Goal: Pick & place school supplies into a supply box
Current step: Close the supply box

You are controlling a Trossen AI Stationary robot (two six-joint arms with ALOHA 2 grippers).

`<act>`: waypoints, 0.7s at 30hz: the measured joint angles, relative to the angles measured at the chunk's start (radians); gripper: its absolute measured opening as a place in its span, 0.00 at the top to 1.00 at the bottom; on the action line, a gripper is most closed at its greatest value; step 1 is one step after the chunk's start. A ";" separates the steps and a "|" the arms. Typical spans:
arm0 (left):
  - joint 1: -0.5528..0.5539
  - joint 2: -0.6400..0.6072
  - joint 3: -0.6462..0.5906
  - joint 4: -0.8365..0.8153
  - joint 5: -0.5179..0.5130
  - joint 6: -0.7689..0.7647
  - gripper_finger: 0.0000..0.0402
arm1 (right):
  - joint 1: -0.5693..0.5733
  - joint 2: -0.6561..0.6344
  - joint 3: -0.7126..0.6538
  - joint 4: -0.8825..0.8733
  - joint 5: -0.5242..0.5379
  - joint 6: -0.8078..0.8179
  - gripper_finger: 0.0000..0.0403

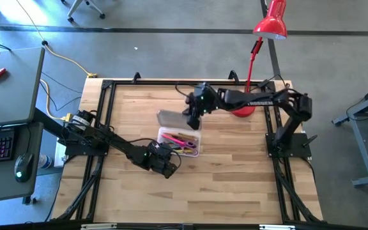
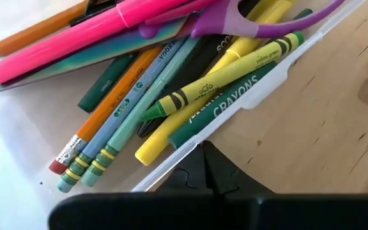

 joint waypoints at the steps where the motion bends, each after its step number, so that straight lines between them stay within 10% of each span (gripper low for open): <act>1: 0.000 0.000 0.000 0.000 -0.001 0.000 0.98 | 0.022 -0.005 0.000 -0.004 0.008 0.009 1.00; 21: 0.001 0.000 0.000 -0.008 -0.007 -0.001 0.96 | 0.331 -0.083 -0.005 -0.049 0.491 -0.039 1.00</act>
